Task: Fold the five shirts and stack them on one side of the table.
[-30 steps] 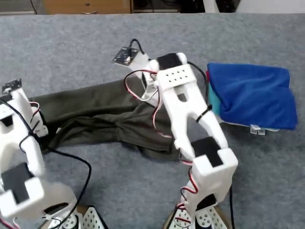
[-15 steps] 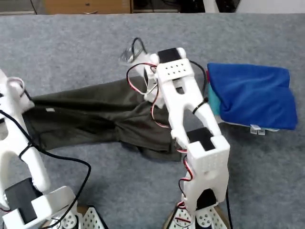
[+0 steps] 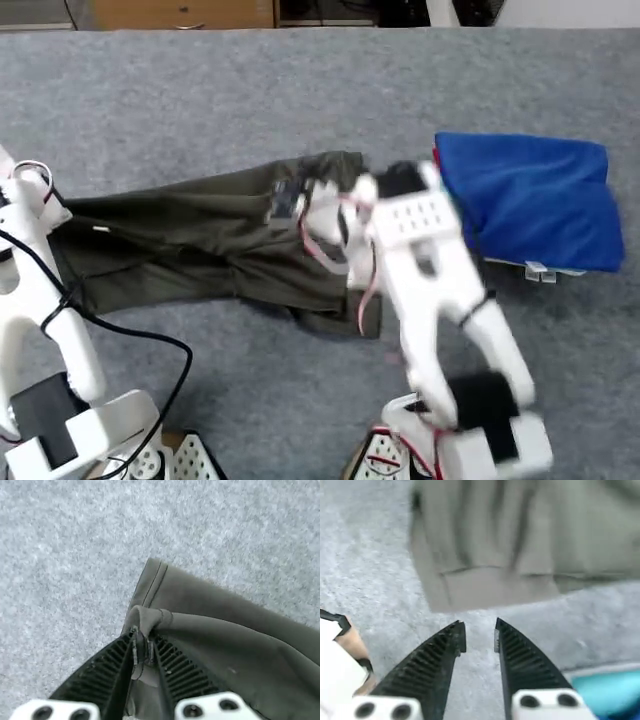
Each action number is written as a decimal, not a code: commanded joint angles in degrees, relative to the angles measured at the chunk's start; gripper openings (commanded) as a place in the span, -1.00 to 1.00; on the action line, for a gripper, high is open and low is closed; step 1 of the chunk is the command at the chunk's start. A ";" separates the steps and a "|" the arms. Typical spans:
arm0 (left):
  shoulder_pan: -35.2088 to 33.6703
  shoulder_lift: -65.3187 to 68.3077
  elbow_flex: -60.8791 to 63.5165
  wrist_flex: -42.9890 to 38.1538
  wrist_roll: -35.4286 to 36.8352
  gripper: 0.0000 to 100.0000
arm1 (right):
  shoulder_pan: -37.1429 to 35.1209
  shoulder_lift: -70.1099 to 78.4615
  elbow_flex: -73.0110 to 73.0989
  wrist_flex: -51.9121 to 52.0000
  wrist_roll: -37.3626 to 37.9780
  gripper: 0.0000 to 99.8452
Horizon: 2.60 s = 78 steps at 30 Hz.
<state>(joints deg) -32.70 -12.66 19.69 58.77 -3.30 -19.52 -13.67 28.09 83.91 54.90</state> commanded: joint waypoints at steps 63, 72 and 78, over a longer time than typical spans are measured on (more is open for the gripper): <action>0.09 -2.15 -0.70 2.90 0.09 -0.96 | -8.48 -2.77 23.69 -28.75 3.96 -0.71; 0.00 -2.15 -0.35 3.16 0.09 -0.96 | -8.13 -3.03 23.78 -28.75 3.78 -1.00; -0.09 -2.15 -0.35 3.34 0.09 -0.96 | -5.23 -3.30 21.58 -28.40 1.85 -1.00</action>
<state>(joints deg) -32.70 -13.01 20.48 61.93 -3.30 -27.08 -16.40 53.32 56.04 57.80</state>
